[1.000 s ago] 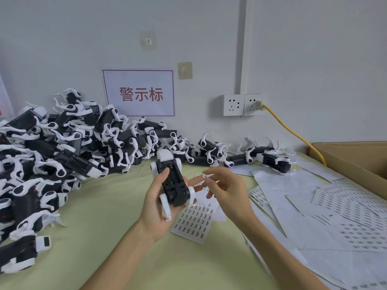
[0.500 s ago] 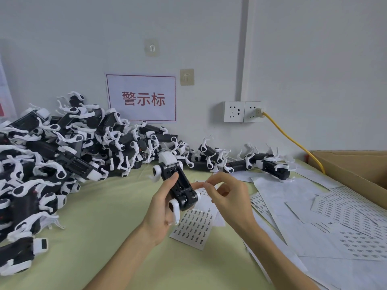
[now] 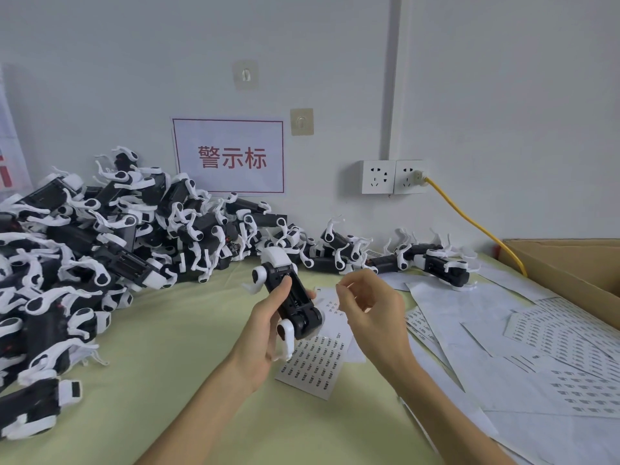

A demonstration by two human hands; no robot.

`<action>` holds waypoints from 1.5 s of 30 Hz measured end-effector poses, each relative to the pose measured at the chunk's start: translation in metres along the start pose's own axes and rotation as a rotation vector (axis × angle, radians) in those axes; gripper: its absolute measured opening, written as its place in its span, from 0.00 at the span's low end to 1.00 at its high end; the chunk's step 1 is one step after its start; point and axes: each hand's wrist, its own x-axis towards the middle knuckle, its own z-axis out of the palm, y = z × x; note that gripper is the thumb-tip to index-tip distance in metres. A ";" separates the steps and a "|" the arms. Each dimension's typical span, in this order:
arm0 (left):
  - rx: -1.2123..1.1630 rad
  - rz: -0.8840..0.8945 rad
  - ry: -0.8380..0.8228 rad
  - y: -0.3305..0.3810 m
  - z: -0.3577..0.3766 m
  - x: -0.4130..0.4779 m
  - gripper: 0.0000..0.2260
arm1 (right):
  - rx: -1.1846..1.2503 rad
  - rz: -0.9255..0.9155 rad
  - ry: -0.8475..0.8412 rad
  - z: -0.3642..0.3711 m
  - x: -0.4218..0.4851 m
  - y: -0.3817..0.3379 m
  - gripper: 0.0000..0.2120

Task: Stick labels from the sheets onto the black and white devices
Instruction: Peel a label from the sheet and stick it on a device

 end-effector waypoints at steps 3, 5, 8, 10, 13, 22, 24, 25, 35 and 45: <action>-0.013 0.018 0.062 0.003 0.002 -0.002 0.18 | 0.119 0.042 -0.107 -0.003 -0.001 -0.005 0.17; -0.039 0.016 0.112 0.004 0.002 -0.001 0.23 | 0.102 0.055 -0.235 -0.003 -0.003 -0.005 0.37; -0.001 0.013 0.091 0.005 0.004 -0.002 0.31 | 0.024 0.049 -0.370 0.003 -0.008 -0.001 0.53; 0.031 0.002 0.047 0.003 0.003 -0.001 0.34 | 0.009 0.056 -0.400 0.006 -0.011 0.000 0.55; -0.030 -0.015 -0.025 0.001 0.002 0.002 0.32 | 0.059 0.074 -0.328 0.010 -0.010 0.002 0.50; 0.217 -0.143 0.243 -0.014 -0.008 0.013 0.11 | 0.406 0.267 0.030 -0.004 0.006 0.000 0.38; 0.046 -0.130 0.417 -0.012 -0.016 0.017 0.10 | 0.462 0.281 0.051 -0.010 0.012 0.001 0.36; -0.016 -0.093 0.485 -0.010 -0.020 0.018 0.10 | 0.496 0.292 0.053 -0.011 0.014 0.002 0.34; 0.145 -0.156 -0.060 -0.003 -0.006 0.009 0.29 | 0.540 0.346 -0.110 -0.003 0.012 0.007 0.35; 0.322 -0.036 -0.161 -0.001 0.001 -0.001 0.20 | 0.430 0.333 -0.082 -0.005 0.013 0.007 0.34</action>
